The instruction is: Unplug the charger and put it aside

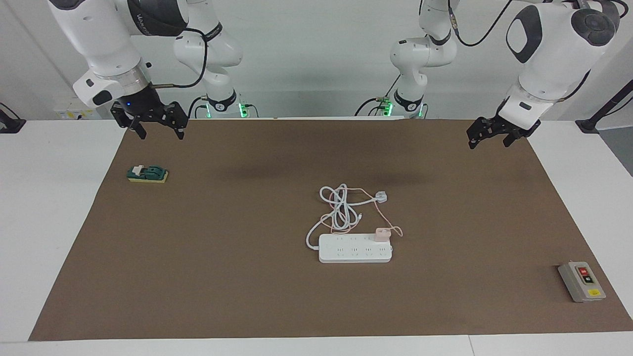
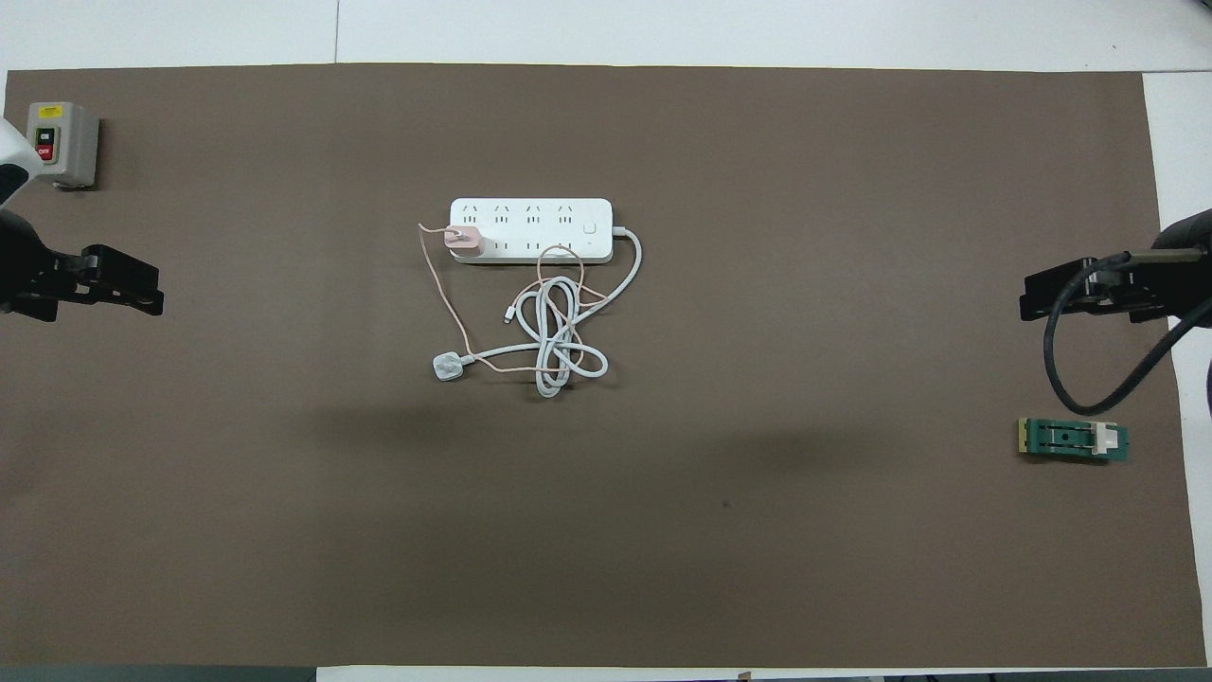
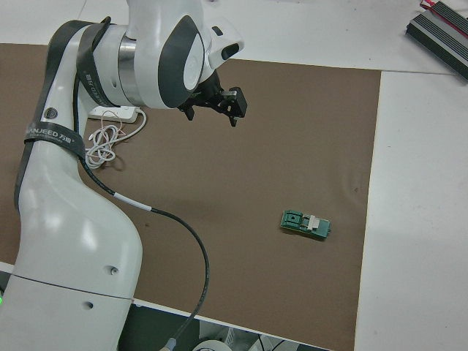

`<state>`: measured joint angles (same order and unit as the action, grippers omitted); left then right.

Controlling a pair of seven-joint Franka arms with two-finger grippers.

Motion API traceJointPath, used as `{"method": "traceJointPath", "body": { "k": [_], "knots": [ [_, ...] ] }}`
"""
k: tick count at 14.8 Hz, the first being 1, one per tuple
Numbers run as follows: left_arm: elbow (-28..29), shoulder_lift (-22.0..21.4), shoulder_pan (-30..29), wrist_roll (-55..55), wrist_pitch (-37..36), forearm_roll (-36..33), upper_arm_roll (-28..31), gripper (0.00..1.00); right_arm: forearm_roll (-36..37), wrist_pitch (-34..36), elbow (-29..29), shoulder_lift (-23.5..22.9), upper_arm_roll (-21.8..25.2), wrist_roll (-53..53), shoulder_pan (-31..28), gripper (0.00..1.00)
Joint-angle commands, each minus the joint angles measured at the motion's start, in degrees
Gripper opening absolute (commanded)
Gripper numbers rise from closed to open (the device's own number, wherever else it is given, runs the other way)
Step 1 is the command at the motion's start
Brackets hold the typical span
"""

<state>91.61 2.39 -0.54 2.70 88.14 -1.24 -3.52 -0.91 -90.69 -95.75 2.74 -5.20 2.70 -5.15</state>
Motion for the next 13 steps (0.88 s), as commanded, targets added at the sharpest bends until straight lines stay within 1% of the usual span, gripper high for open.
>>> {"method": "traceJointPath", "body": {
  "k": [1,2,4,6,7,8,10,11,13],
  "knots": [
    [0.5,-0.5,0.0,8.0,1.4,-0.4,-0.1,1.00,-1.9,-1.3,-2.4,1.2,-0.5,0.3,-1.2,1.00],
    [0.6,-0.4,0.7,12.1,1.7,-0.2,-0.1,1.00,-2.7,-2.3,-3.3,1.2,-0.5,1.2,-1.2,1.00],
    [0.2,0.2,0.9,17.8,1.9,1.1,-0.1,1.00,-4.4,-6.4,-6.4,1.4,-0.5,4.1,-0.8,1.00],
    [0.1,0.6,0.9,22.2,1.7,2.5,0.0,1.00,-7.3,-8.8,-8.0,0.6,-0.7,8.2,-0.3,1.00],
    [0.0,0.9,1.0,27.0,1.9,3.2,-0.1,1.00,-8.3,-10.5,-8.6,-0.2,-0.8,11.2,0.4,1.00],
    [-0.2,1.9,1.4,33.1,2.6,4.0,-0.3,1.00,-9.2,-12.2,-8.8,-1.4,-0.8,14.5,1.9,1.00],
    [-0.9,5.0,4.7,47.1,3.9,5.1,-0.3,1.00,-12.4,-16.9,-8.8,-4.8,-0.8,22.4,5.0,1.00],
    [-0.8,6.0,5.2,56.9,7.5,5.7,-0.4,1.00,-14.6,-20.6,-8.9,-7.0,-0.8,27.2,7.2,1.00],
    [0.1,7.7,6.6,71.7,13.6,5.8,-0.5,1.00,-18.0,-27.3,-8.9,-10.5,-0.8,33.5,10.8,1.00]
  ]
}}
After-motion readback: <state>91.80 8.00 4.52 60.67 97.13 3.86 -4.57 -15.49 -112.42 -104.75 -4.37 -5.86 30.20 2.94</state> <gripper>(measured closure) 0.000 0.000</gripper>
